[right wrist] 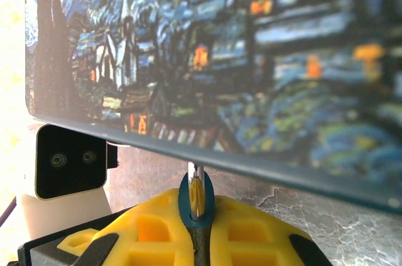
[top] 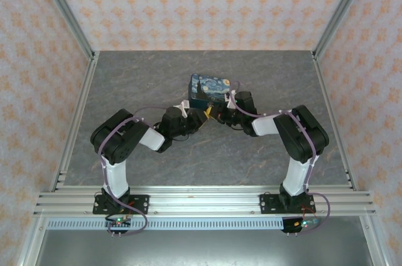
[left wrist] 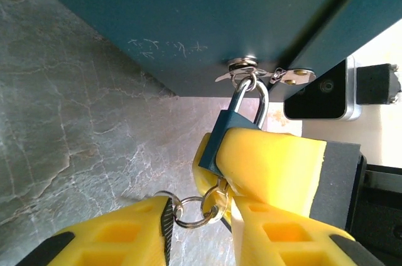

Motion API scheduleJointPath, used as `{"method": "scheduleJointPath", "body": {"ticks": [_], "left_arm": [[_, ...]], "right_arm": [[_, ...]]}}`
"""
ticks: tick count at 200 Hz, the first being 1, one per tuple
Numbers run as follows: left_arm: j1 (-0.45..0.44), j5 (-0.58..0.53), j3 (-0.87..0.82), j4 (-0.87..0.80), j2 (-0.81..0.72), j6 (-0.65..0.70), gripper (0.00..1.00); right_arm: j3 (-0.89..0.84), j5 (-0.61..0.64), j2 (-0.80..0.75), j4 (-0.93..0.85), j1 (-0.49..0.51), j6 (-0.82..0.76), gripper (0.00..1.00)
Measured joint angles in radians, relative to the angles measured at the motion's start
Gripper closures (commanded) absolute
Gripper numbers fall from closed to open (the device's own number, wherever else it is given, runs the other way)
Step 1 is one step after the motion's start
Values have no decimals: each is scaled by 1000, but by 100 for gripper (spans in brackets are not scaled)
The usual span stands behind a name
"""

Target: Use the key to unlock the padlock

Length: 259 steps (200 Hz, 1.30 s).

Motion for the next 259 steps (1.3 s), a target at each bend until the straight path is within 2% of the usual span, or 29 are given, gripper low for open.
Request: {"method": "scheduleJointPath", "body": {"ticks": [103, 139, 180, 206, 259], "left_arm": [[0, -6, 44, 45, 56, -37, 88], [1, -5, 49, 41, 56, -40, 100], [0, -3, 57, 11, 55, -29, 100], [0, -2, 76, -110, 9, 22, 100], [-33, -93, 207, -574, -110, 238, 100]], "right_arm": [[0, 5, 3, 6, -16, -2, 100], [0, 6, 3, 2, -20, -13, 100], [0, 6, 3, -10, -21, -41, 100], [4, 3, 3, -26, -21, -63, 100], [29, -26, 3, -79, -17, -77, 100]]}}
